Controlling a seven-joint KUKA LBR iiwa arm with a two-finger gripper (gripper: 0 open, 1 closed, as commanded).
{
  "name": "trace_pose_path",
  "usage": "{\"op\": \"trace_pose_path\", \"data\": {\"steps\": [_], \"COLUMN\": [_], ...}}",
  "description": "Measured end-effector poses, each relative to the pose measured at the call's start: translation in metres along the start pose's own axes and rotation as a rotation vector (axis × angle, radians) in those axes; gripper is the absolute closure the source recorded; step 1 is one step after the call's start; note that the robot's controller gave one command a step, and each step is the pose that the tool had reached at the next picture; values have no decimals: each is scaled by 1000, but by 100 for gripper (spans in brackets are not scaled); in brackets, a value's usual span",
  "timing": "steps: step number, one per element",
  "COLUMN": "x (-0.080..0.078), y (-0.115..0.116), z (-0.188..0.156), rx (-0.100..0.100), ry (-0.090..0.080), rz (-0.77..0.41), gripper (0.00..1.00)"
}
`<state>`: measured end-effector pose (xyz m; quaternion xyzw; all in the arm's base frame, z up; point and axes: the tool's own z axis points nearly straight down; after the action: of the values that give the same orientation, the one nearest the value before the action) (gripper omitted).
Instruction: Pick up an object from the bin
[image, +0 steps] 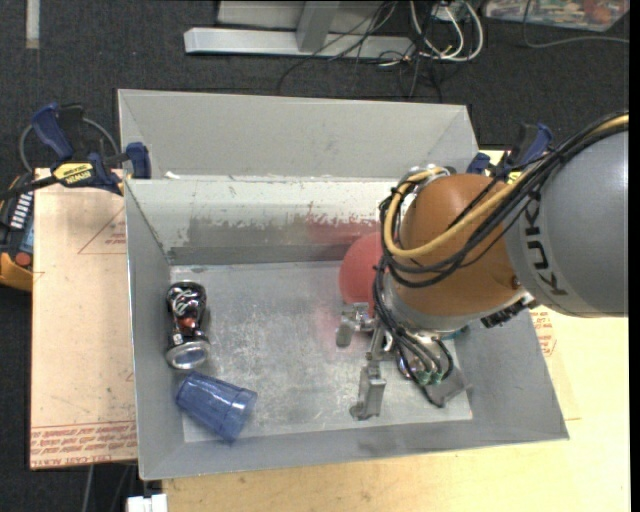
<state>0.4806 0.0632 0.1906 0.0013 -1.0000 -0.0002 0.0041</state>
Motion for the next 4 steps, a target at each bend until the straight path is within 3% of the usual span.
{"op": "trace_pose_path", "data": {"steps": [1, 2, 3, 4], "x": [-2, -11, -7, -16], "y": [-1, -92, -111, -146], "z": [-4, 115, 64, 89], "rx": [-1, -1, -1, -2], "ry": [-8, -6, -7, -7], "rz": [4, 55, -311, 120], "gripper": [0, 0, 0, 0]}}
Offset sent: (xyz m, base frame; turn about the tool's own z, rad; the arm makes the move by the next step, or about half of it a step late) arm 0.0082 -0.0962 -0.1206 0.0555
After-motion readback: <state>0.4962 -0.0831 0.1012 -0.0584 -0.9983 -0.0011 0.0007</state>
